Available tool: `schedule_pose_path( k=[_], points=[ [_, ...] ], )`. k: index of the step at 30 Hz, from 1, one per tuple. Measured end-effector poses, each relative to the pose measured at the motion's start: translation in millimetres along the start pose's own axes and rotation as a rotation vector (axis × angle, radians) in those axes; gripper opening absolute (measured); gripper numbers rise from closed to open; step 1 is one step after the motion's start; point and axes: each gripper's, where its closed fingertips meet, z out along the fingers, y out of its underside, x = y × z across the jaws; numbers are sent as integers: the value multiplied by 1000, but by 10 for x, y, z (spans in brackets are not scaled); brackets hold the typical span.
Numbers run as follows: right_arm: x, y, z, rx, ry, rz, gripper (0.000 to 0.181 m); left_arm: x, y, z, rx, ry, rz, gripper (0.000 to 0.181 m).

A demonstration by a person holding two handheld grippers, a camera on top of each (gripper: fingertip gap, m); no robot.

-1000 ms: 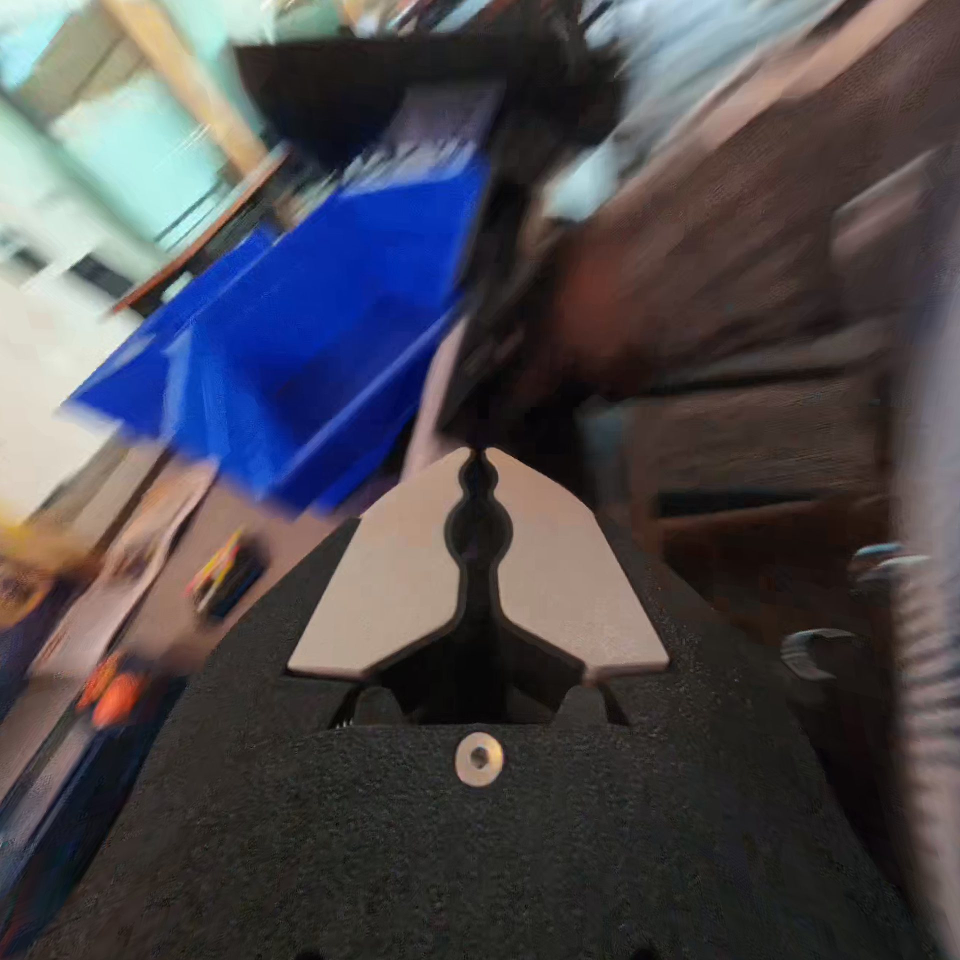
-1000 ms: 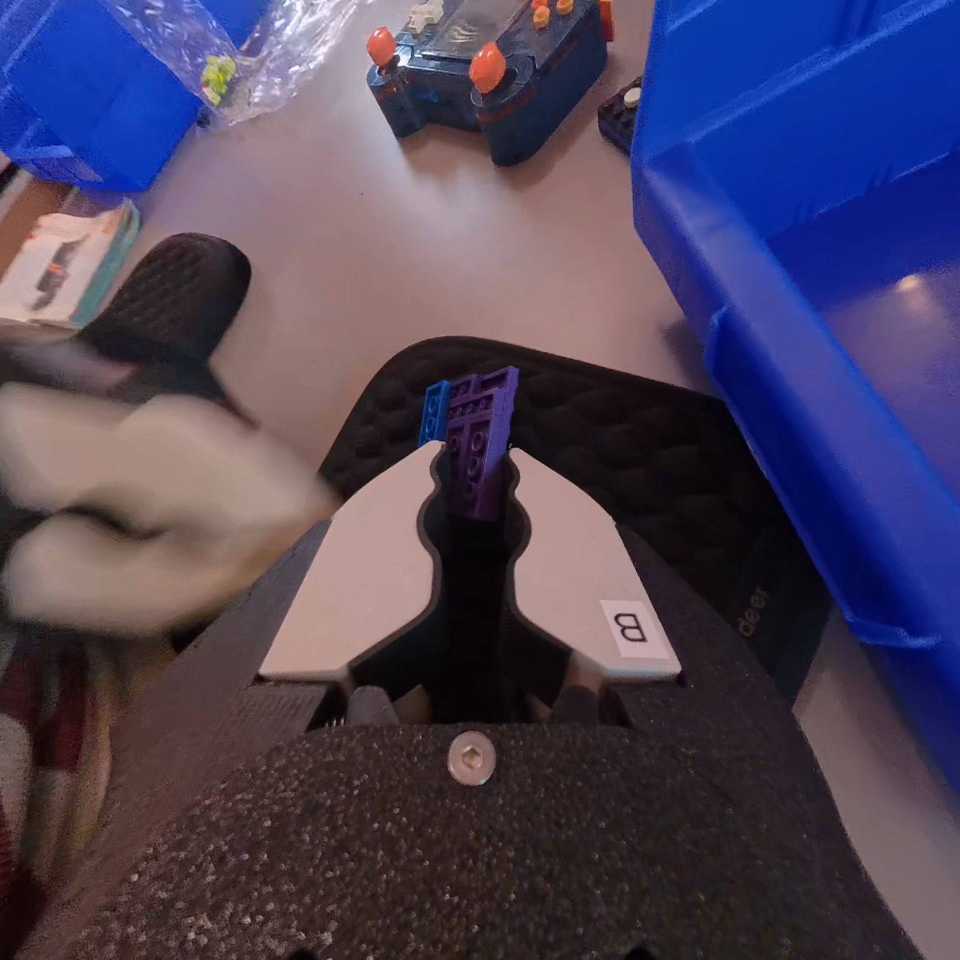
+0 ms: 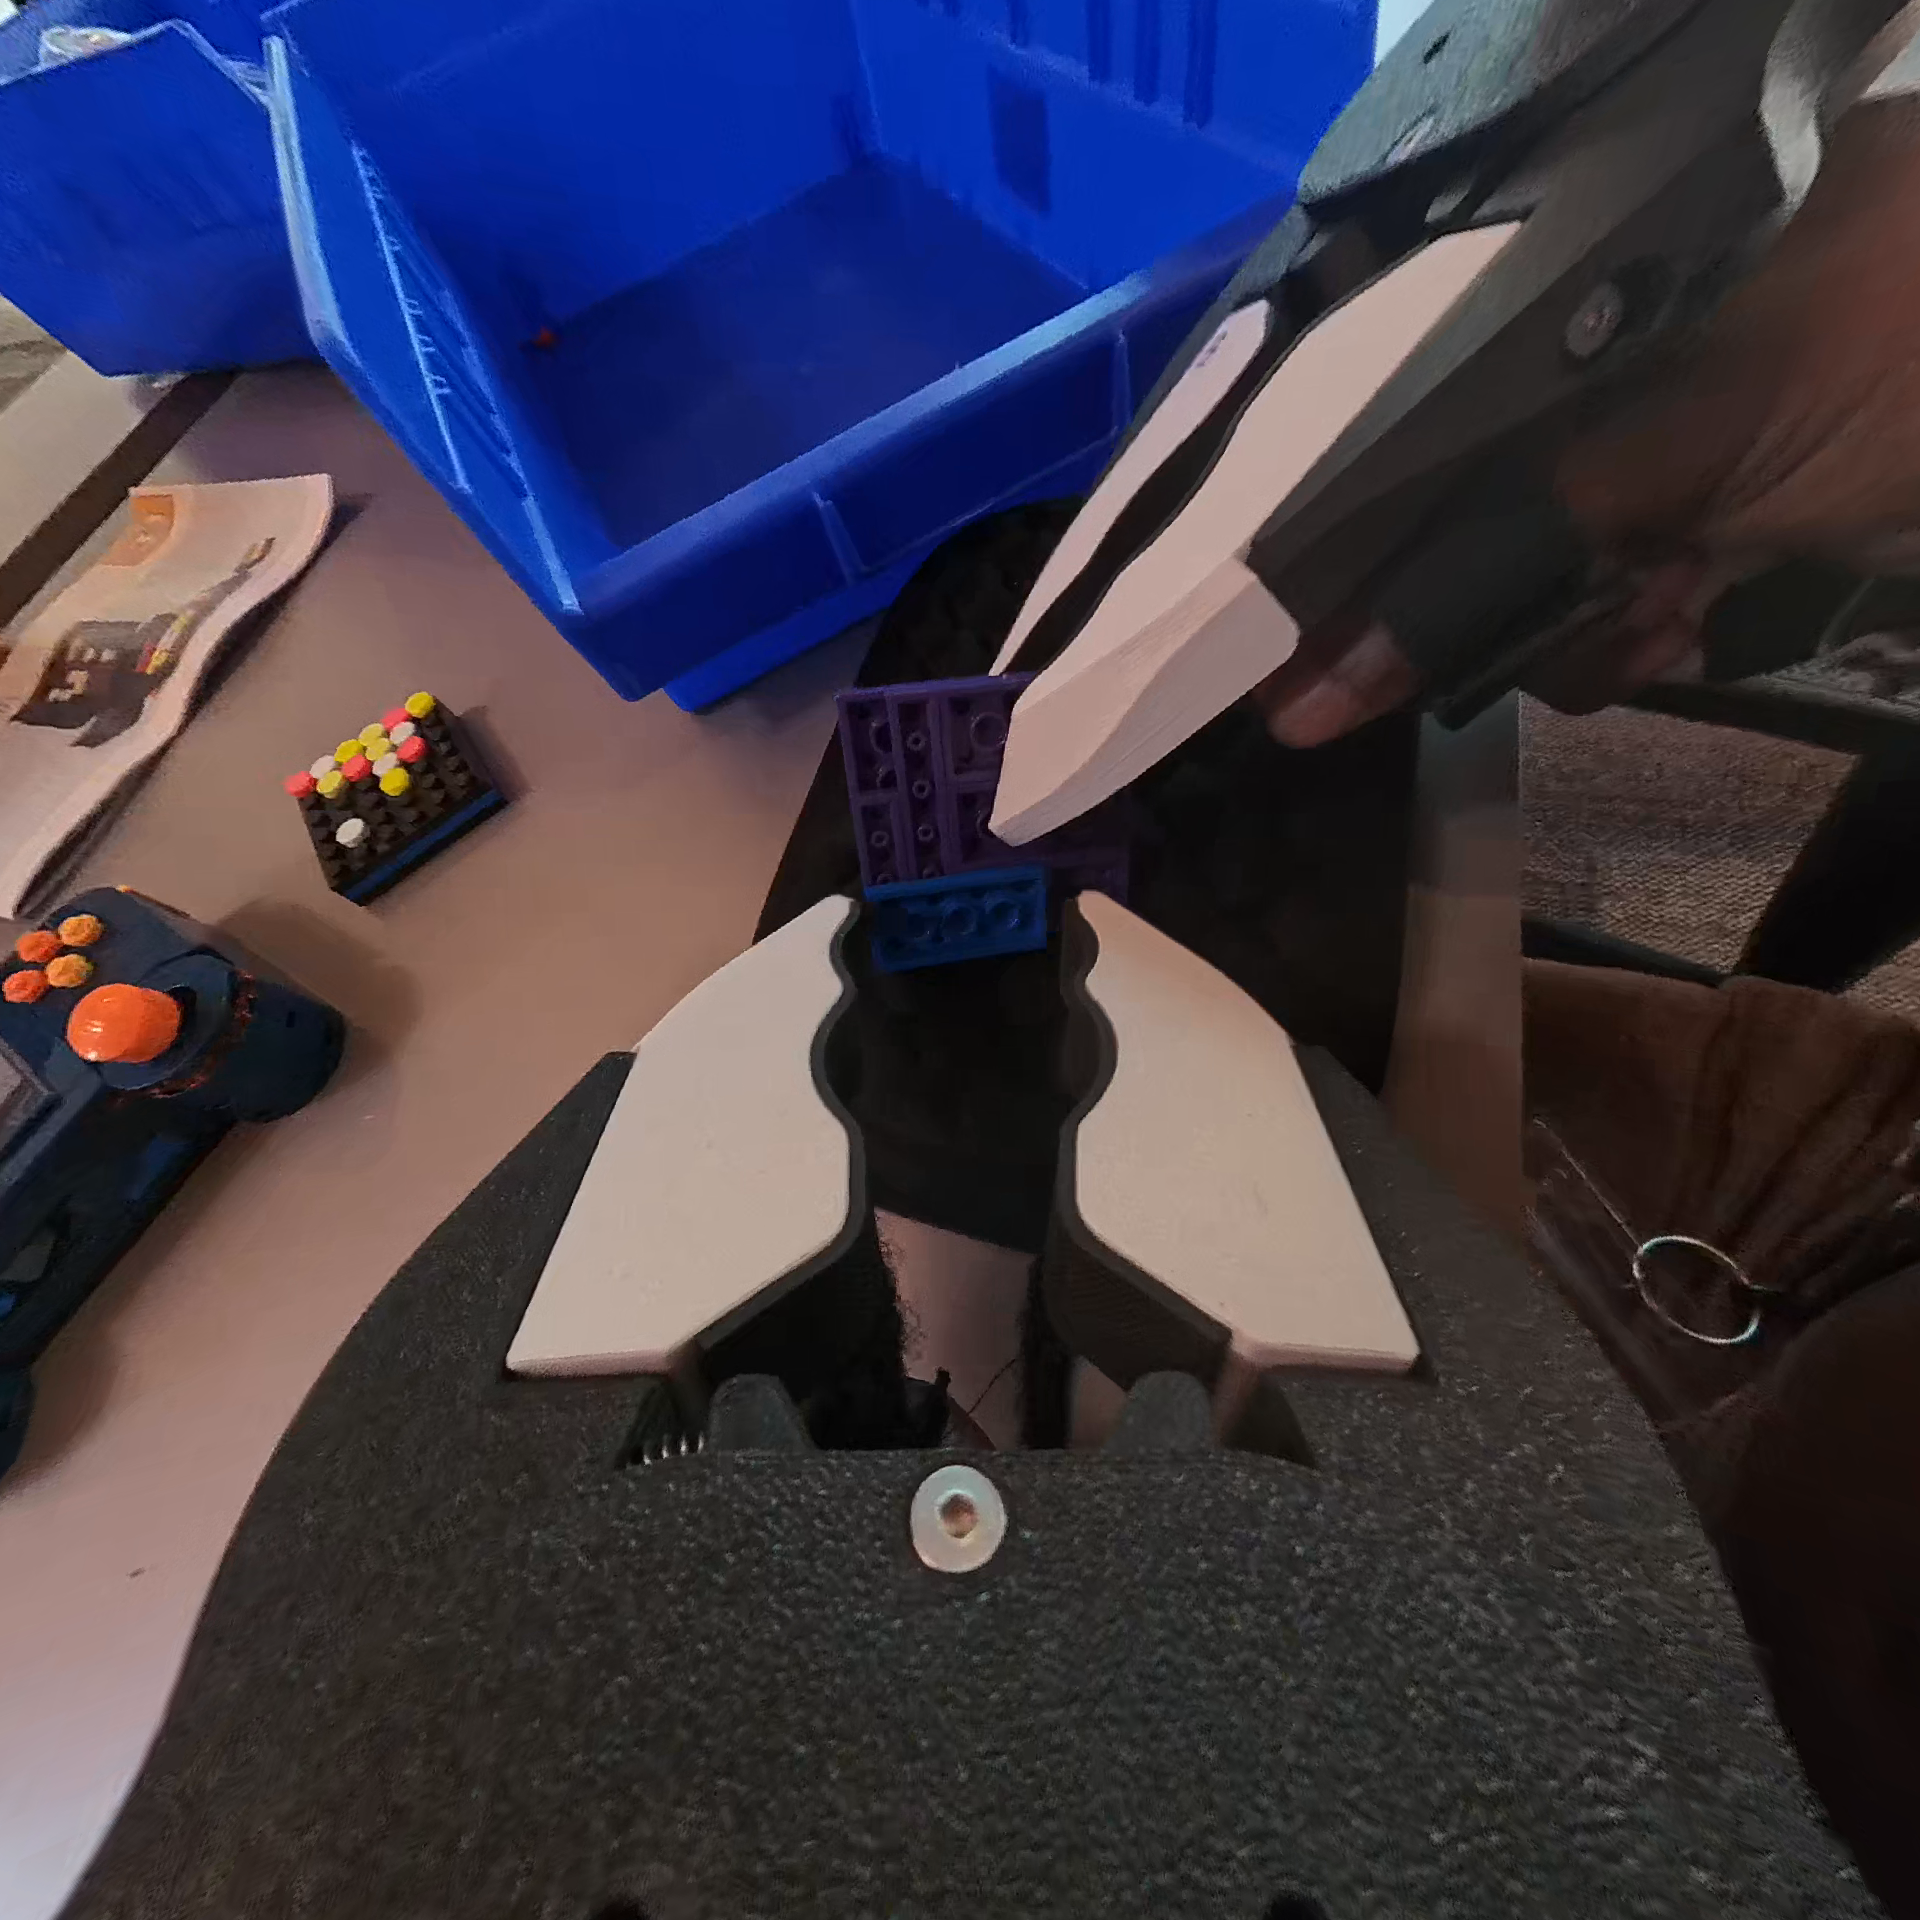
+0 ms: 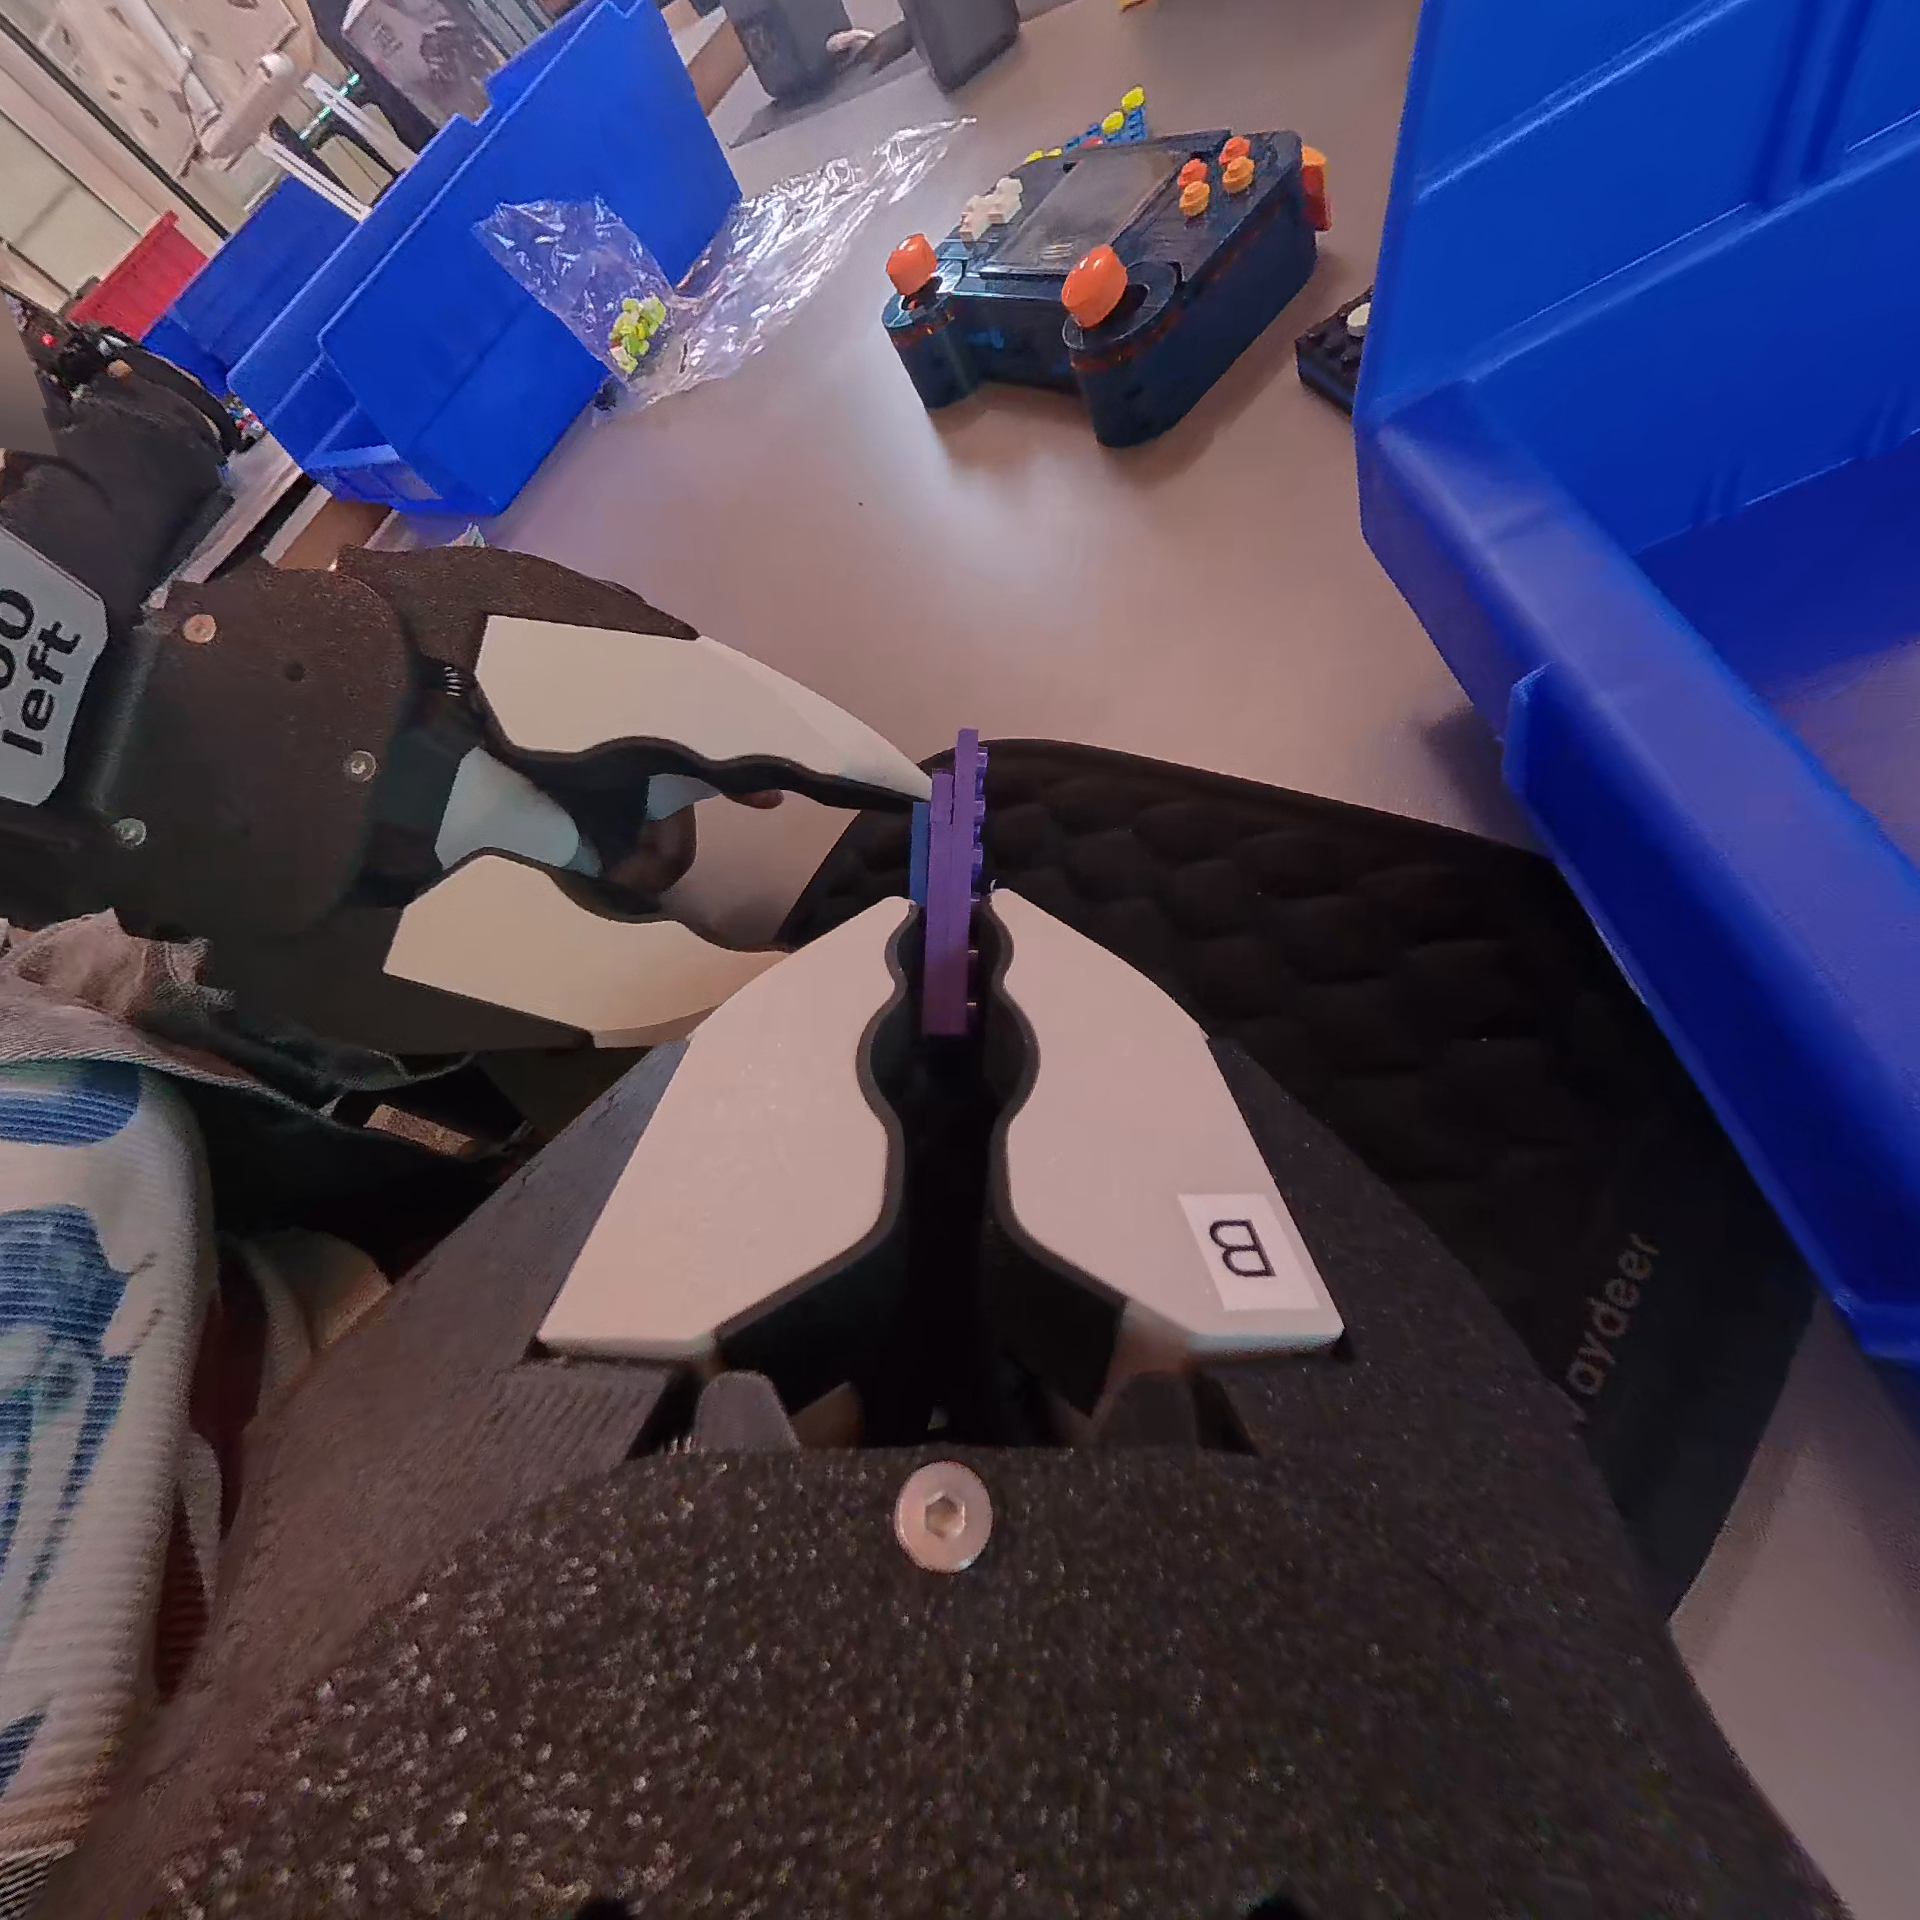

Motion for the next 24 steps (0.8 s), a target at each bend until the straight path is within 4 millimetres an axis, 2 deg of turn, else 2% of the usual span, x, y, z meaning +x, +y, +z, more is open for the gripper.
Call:
schedule_pose_path(
  k=[2,11,14,24],
  points=[
    [2,1,-1,4,-1,3,10,-26,-14,0,10,-19,6,30],
    [5,0,0,9,-2,6,9,6,-3,14,-12,-22,0,37],
    [6,1,1,9,-2,5,9,-26,0,13,-6,-41,10,32],
    [14,7,8,10,3,8,10,-32,24,39,-25,-71,33,33]
  ],
)
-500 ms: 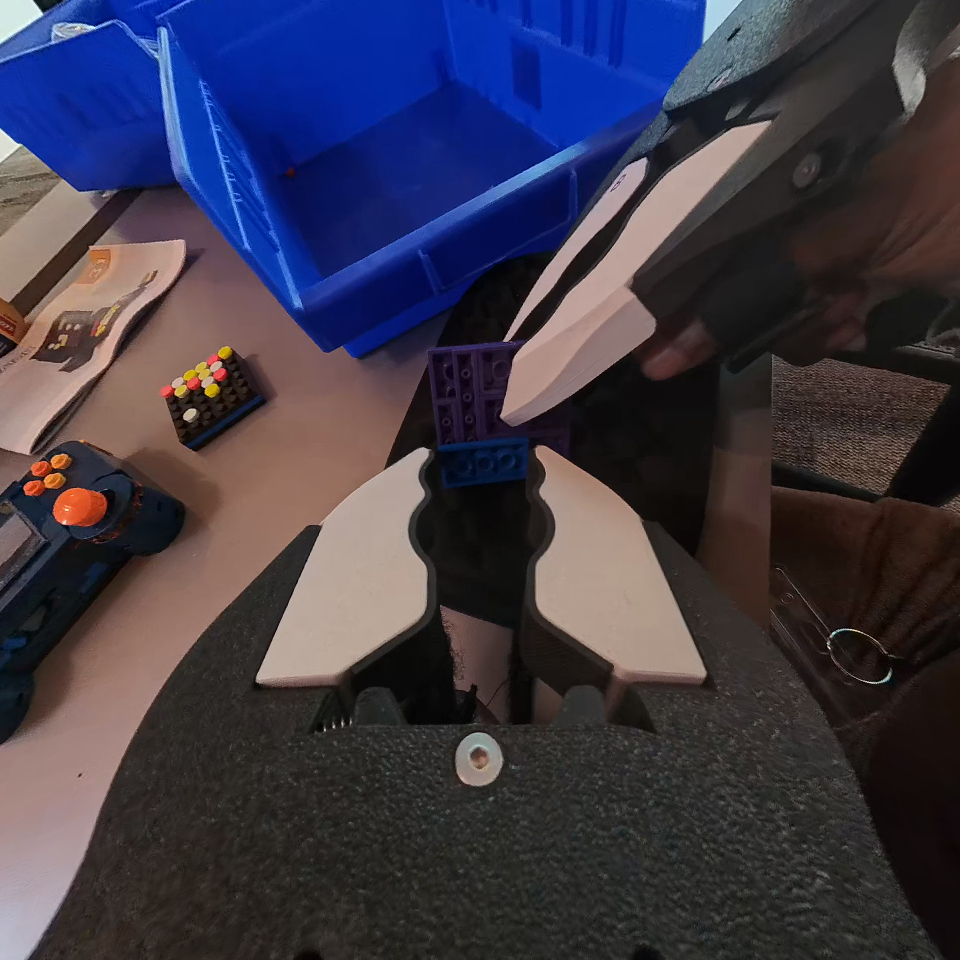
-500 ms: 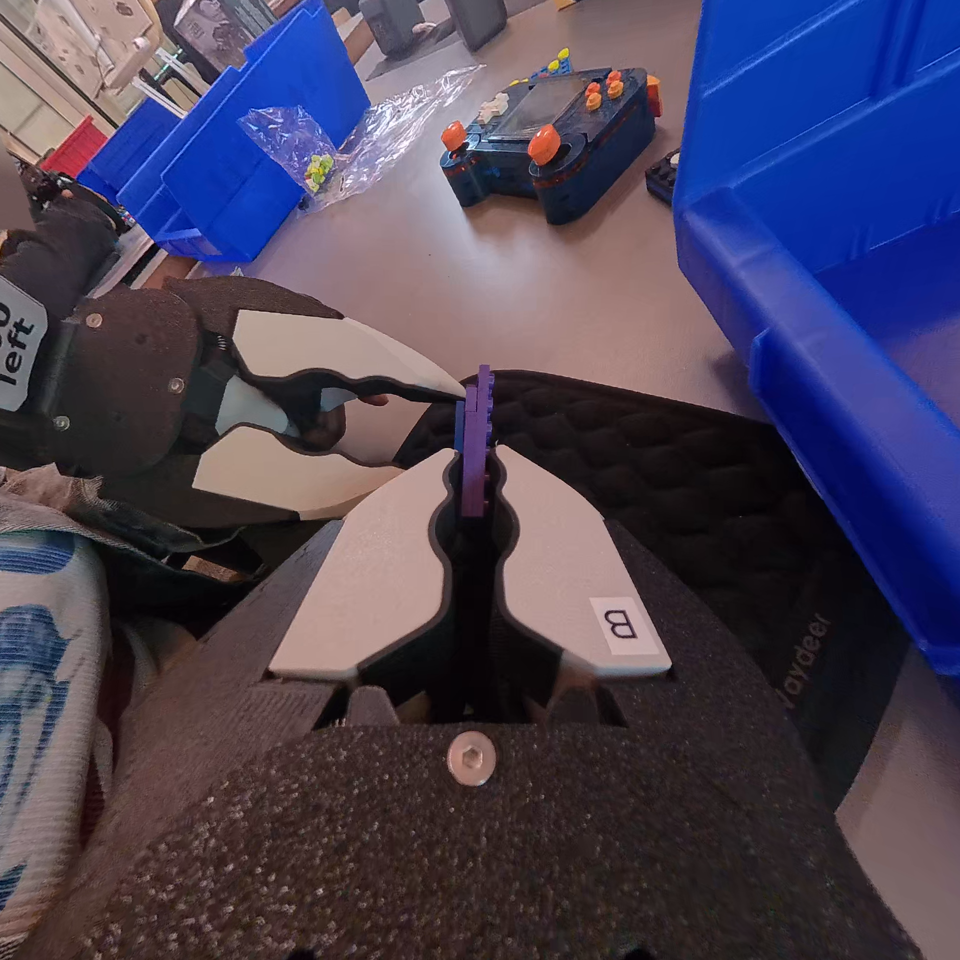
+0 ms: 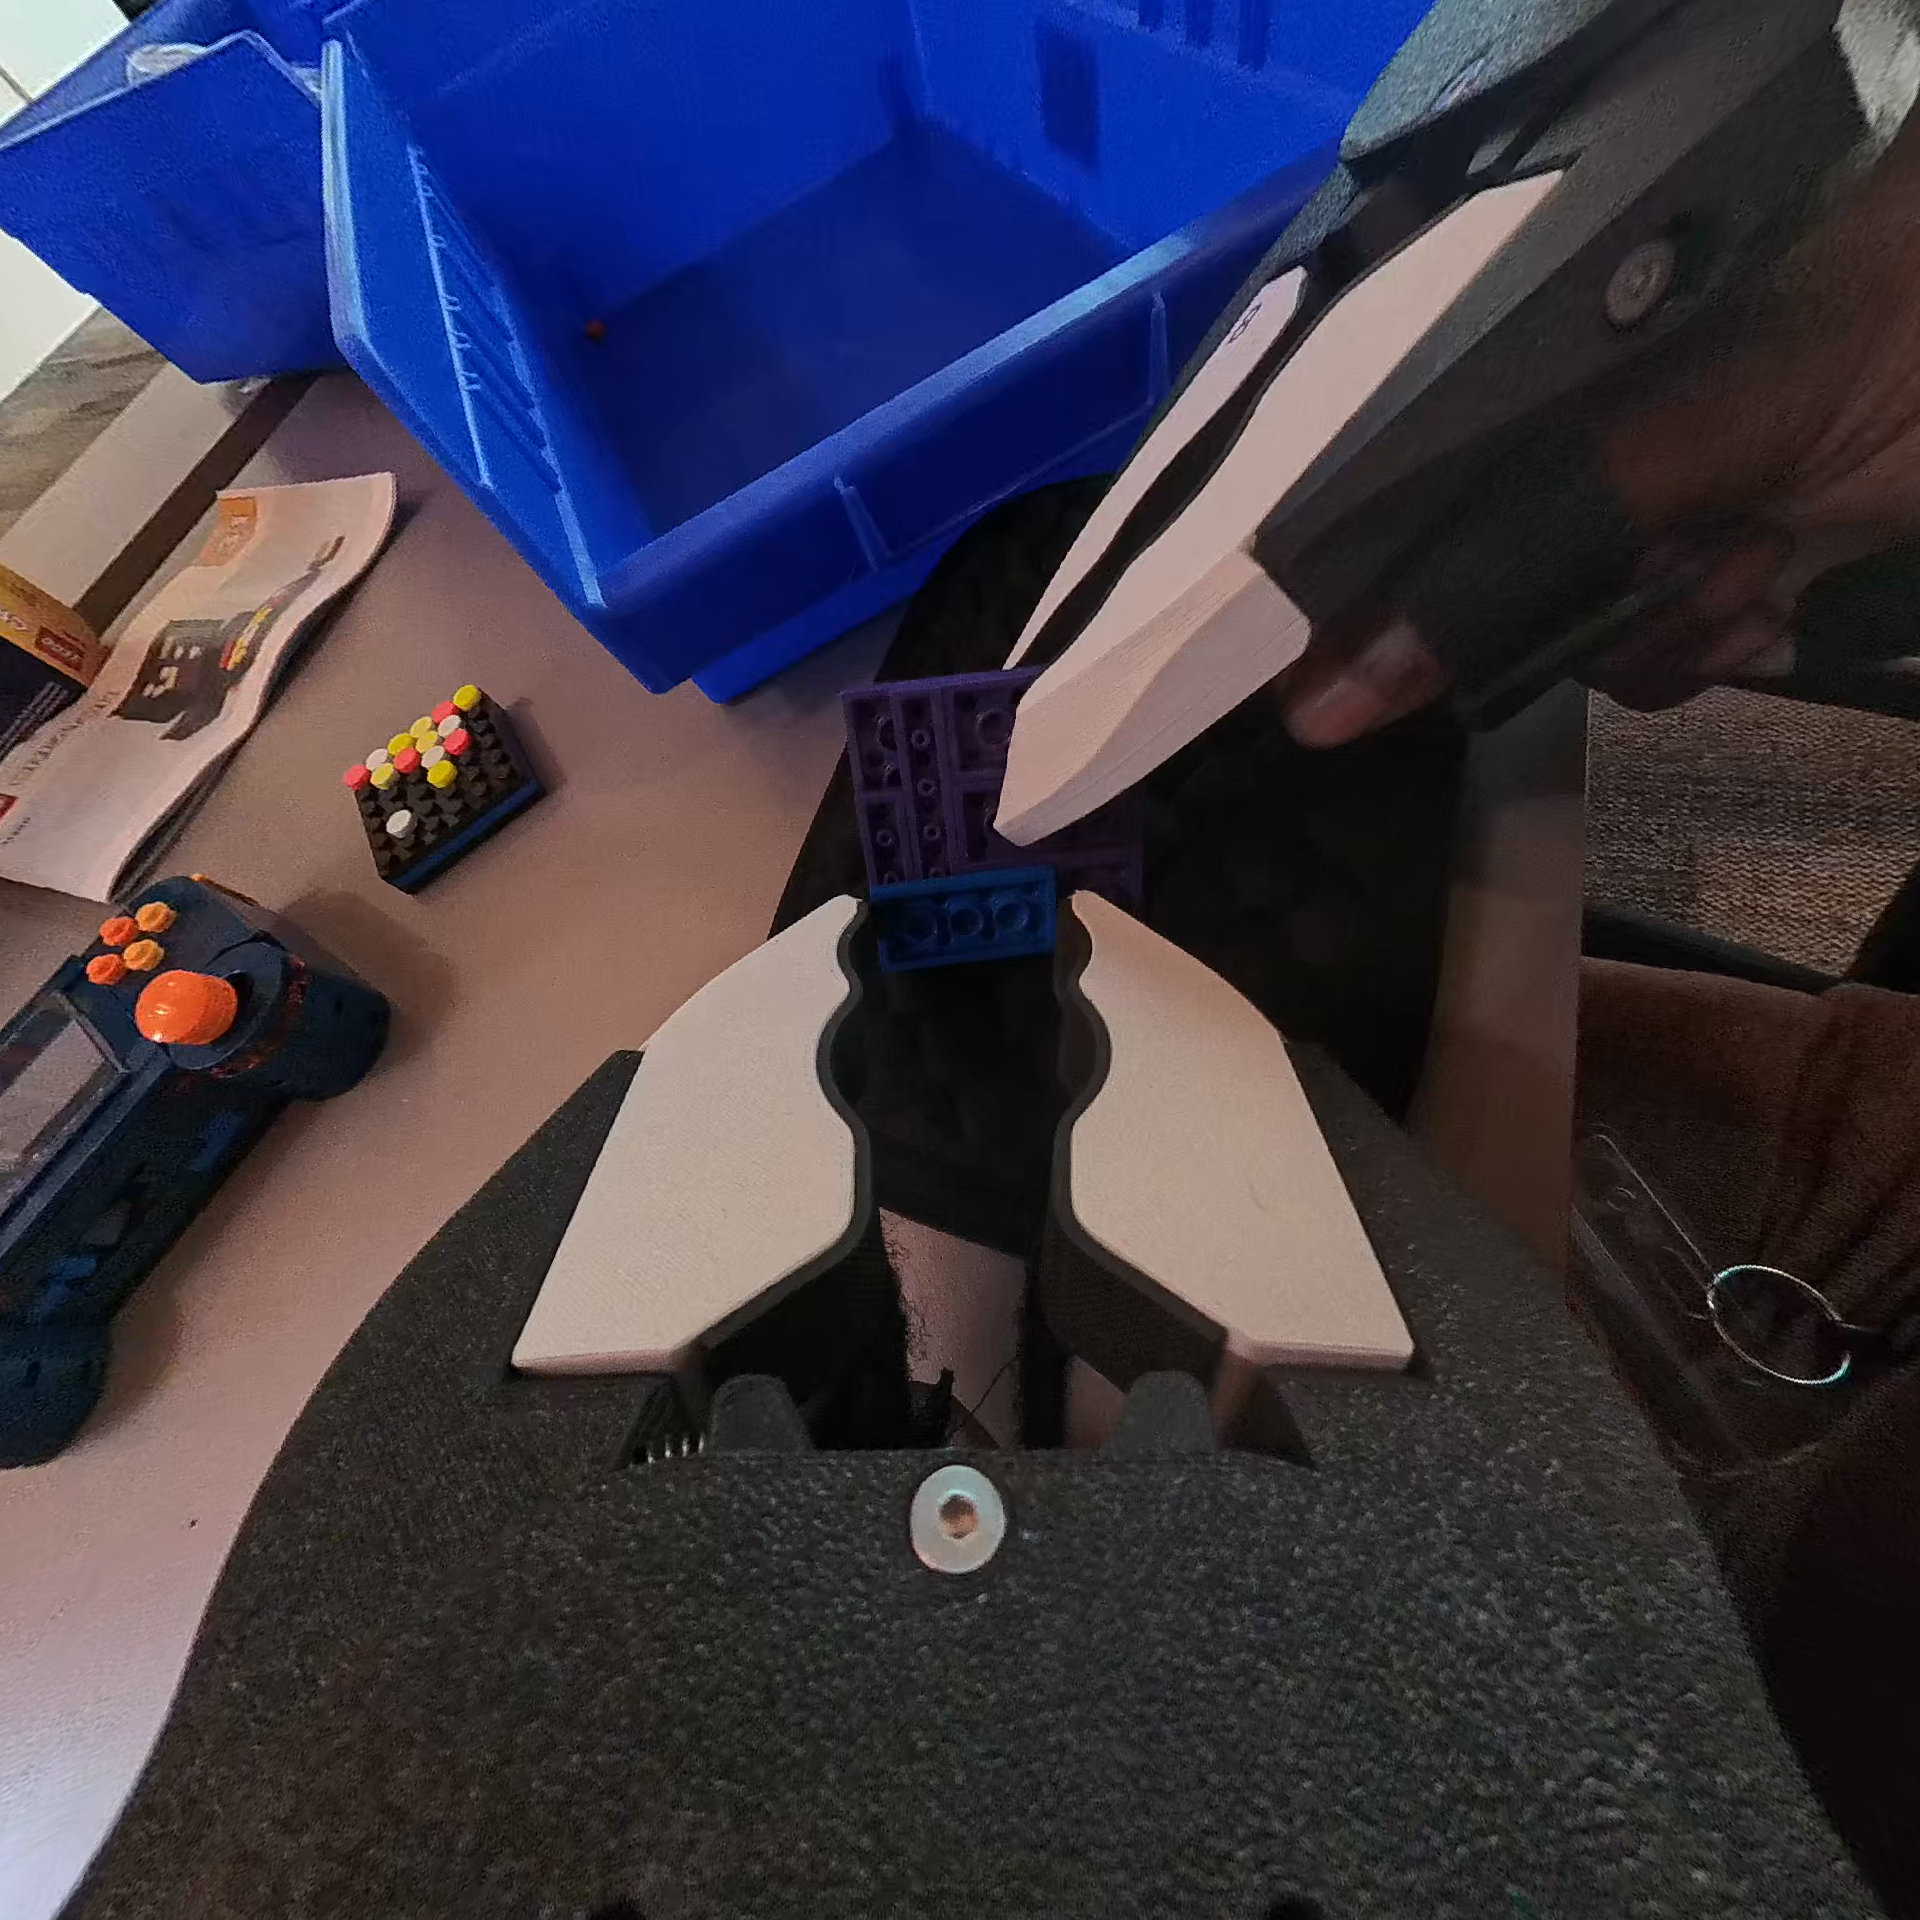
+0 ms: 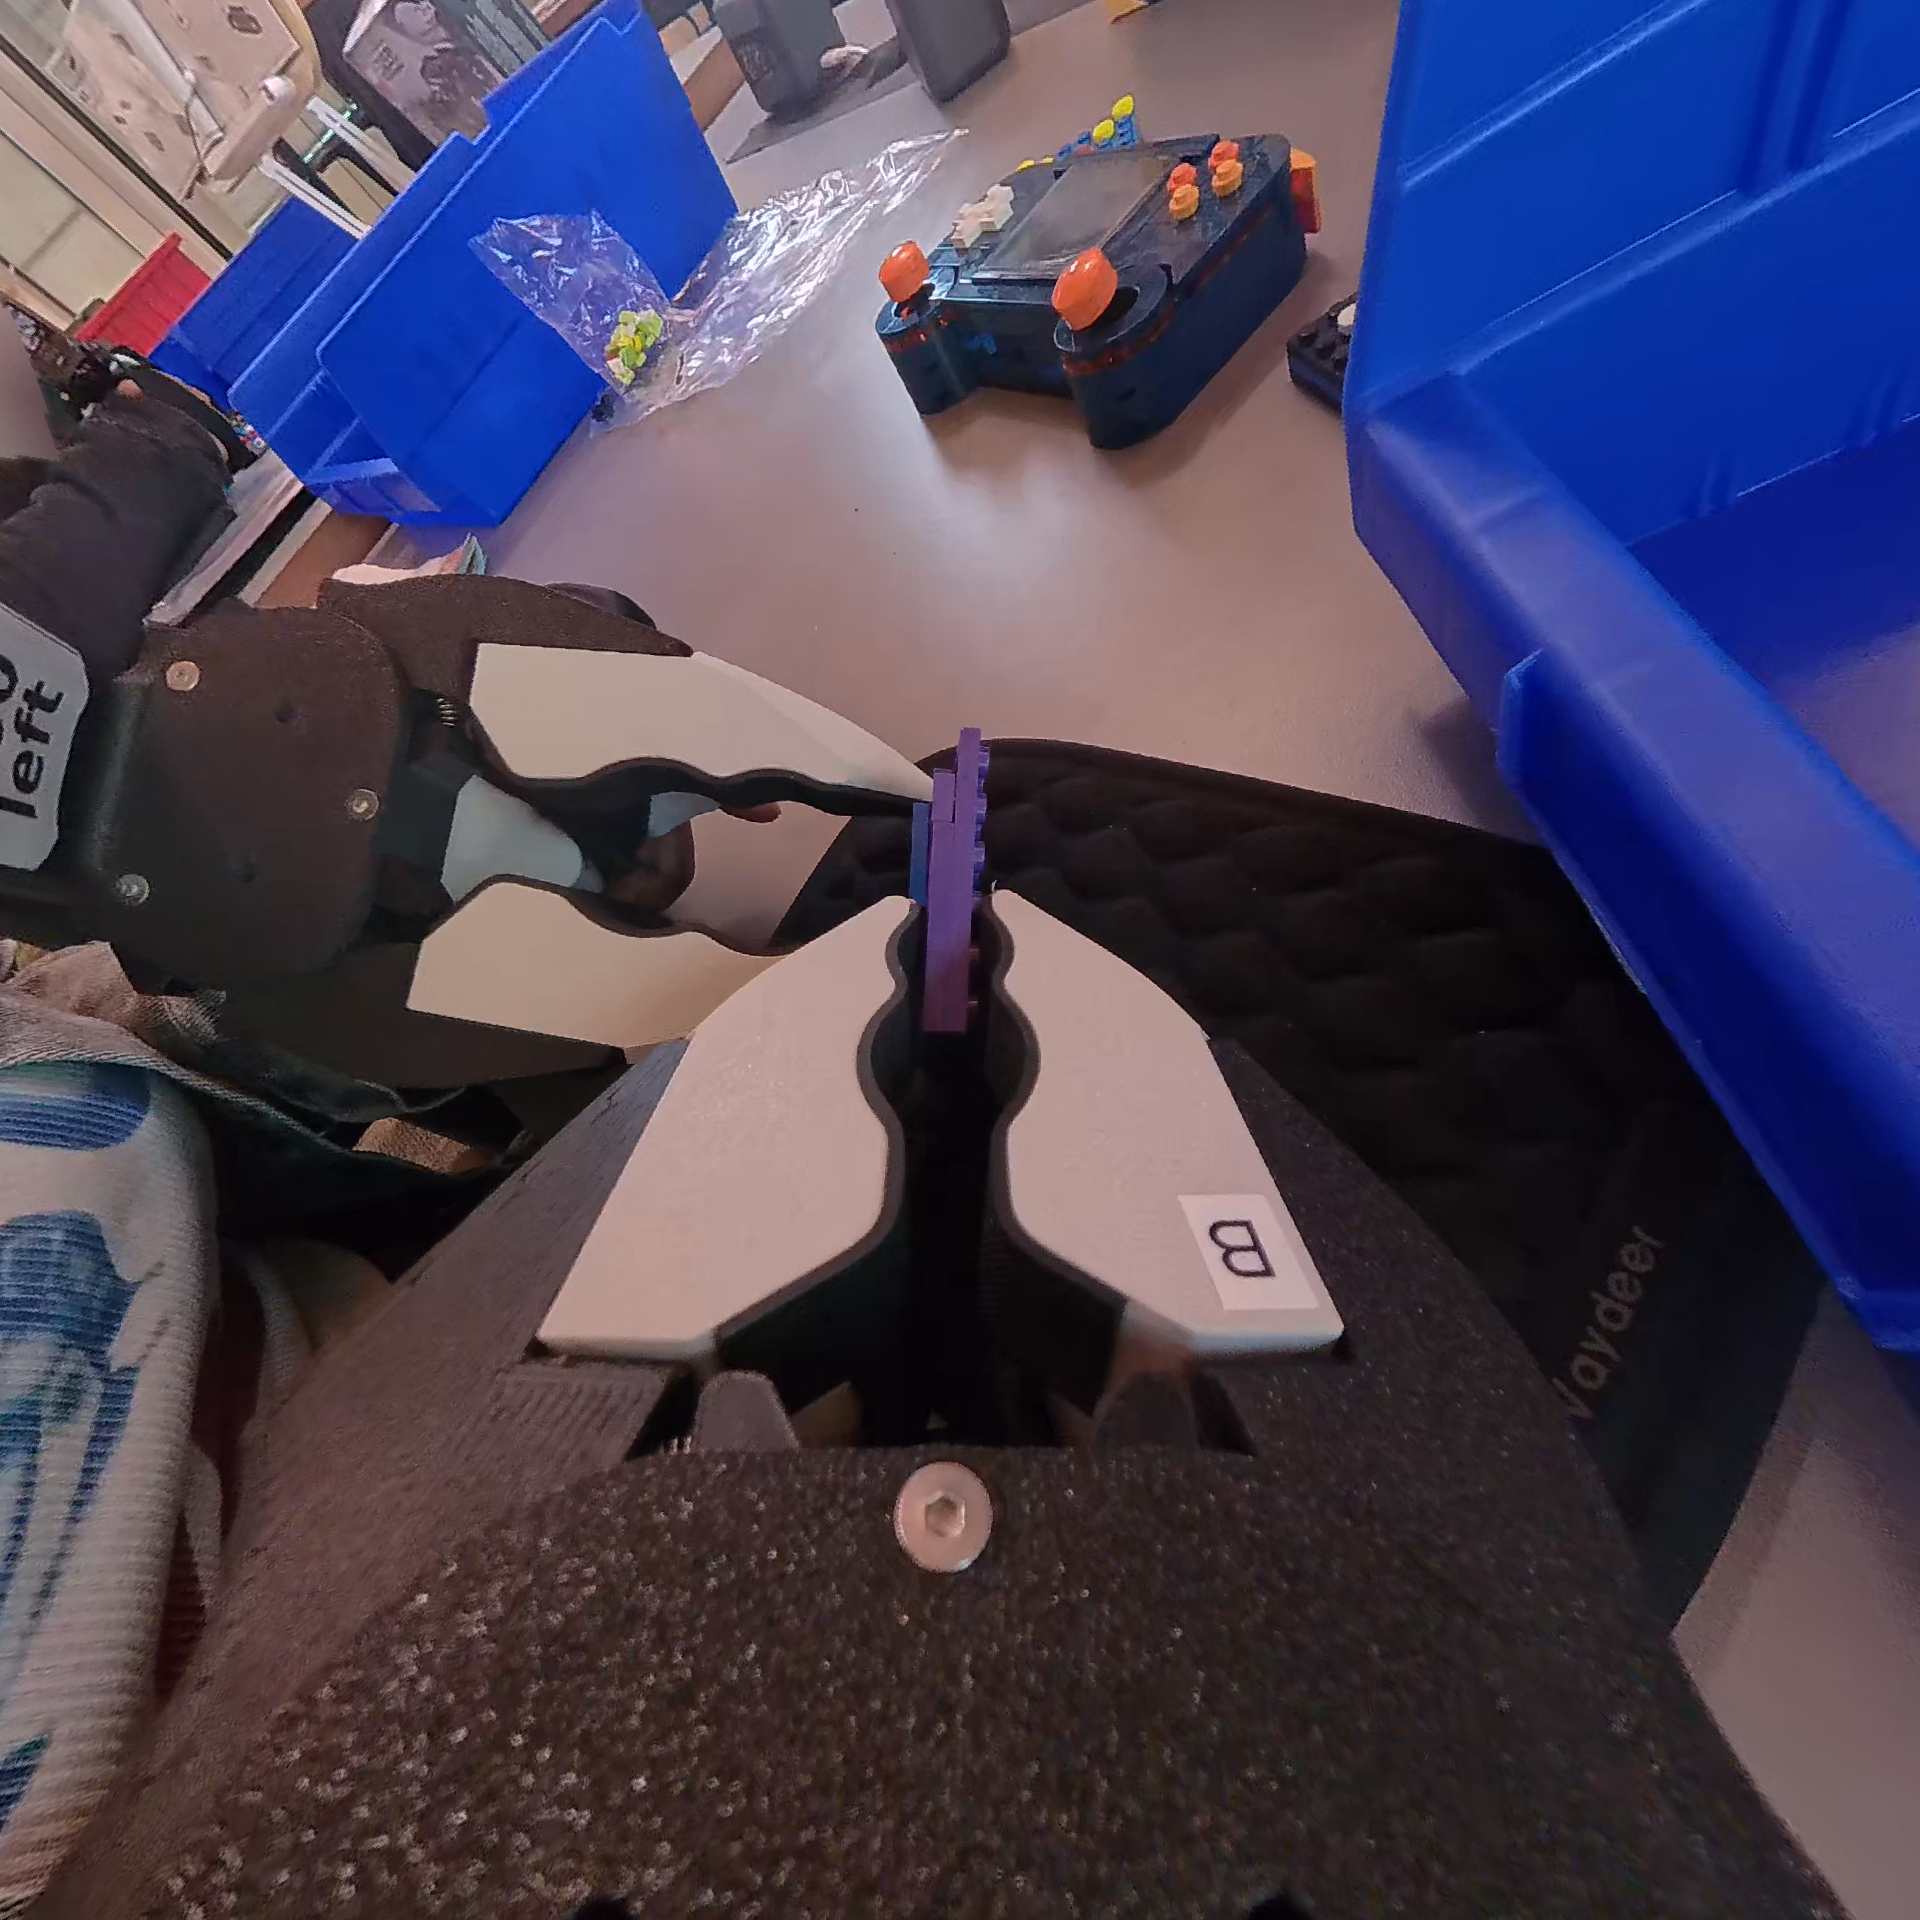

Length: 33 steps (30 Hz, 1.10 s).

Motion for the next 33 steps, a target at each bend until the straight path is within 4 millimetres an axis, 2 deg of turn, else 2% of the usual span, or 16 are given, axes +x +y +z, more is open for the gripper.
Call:
schedule_pose_path(
  k=[6,16,31,32,33],
  points=[
    [10,5,4,4,5,-3,10,-4,4,2,-3,-6,2,32],
    [36,33,3,4,-10,-21,12,-4,-28,-30,37,-133,206,31],
    [31,45,3,22,21,-32,15,10,-45,-74,61,-169,253,30],
    [46,49,3,21,29,-21,13,70,-89,-89,95,-144,272,31],
    [115,51,14,15,83,-23,14,287,-301,-195,252,-84,271,29]
  ],
)
